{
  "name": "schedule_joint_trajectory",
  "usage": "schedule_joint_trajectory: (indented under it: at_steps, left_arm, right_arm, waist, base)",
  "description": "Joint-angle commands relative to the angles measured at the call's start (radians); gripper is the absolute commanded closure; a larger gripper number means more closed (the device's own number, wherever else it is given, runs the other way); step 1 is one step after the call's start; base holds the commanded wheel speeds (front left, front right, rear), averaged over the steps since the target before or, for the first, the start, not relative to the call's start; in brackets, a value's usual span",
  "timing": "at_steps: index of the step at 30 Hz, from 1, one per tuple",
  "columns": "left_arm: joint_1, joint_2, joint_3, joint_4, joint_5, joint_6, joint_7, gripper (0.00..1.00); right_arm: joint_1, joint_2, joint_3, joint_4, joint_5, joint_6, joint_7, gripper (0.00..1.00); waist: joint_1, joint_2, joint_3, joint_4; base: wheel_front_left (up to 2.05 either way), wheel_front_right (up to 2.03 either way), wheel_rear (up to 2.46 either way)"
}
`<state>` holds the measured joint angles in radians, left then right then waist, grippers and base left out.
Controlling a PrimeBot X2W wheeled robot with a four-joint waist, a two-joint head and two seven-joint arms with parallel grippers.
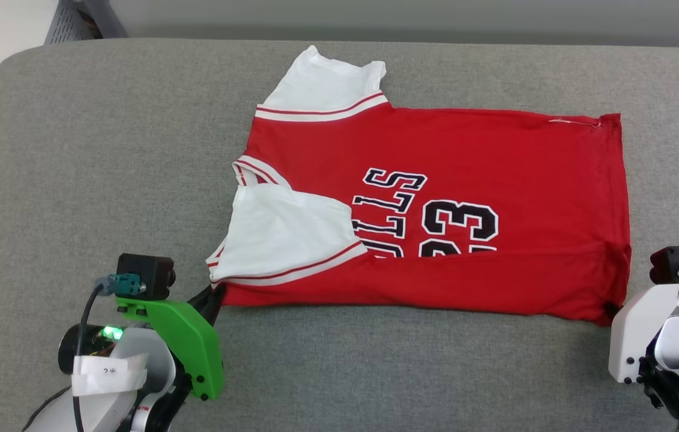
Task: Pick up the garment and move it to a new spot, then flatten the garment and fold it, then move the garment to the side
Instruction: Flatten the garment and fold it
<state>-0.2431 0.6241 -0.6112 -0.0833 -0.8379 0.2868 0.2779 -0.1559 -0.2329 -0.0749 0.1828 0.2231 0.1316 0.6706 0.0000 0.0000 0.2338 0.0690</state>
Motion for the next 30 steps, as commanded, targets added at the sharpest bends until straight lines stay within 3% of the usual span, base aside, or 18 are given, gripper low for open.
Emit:
schedule_joint_trajectory:
  at_steps: [1, 8, 18, 30]
  left_arm:
    - [0.017, 0.004, -0.001, 0.009, -0.003, -0.003, -0.001, 1.00]
    - [0.065, 0.015, -0.025, 0.061, -0.033, -0.030, 0.020, 1.00]
    - [0.177, 0.028, -0.061, 0.058, -0.068, -0.027, 0.044, 1.00]
    - [0.177, -0.024, -0.116, 0.134, -0.070, -0.065, 0.054, 1.00]
  right_arm:
    - [0.014, -0.004, 0.001, 0.028, 0.005, -0.001, 0.002, 1.00]
    - [0.044, -0.078, -0.007, 0.005, 0.056, -0.001, 0.032, 1.00]
    - [0.190, -0.139, -0.043, -0.107, 0.144, -0.001, 0.153, 1.00]
    - [0.279, -0.099, -0.079, -0.164, 0.158, -0.001, 0.172, 1.00]
  waist:
    - [0.0000, 0.0000, -0.021, -0.005]
    - [0.0000, 0.0000, -0.108, -0.010]
    - [0.0000, 0.0000, -0.174, -0.006]
    - [0.0000, 0.0000, -0.134, -0.007]
  base:
    - [0.00, 0.00, 0.00]
    - [0.00, 0.00, 0.00]
    - [0.00, 0.00, 0.00]
    - [0.00, 0.00, 0.00]
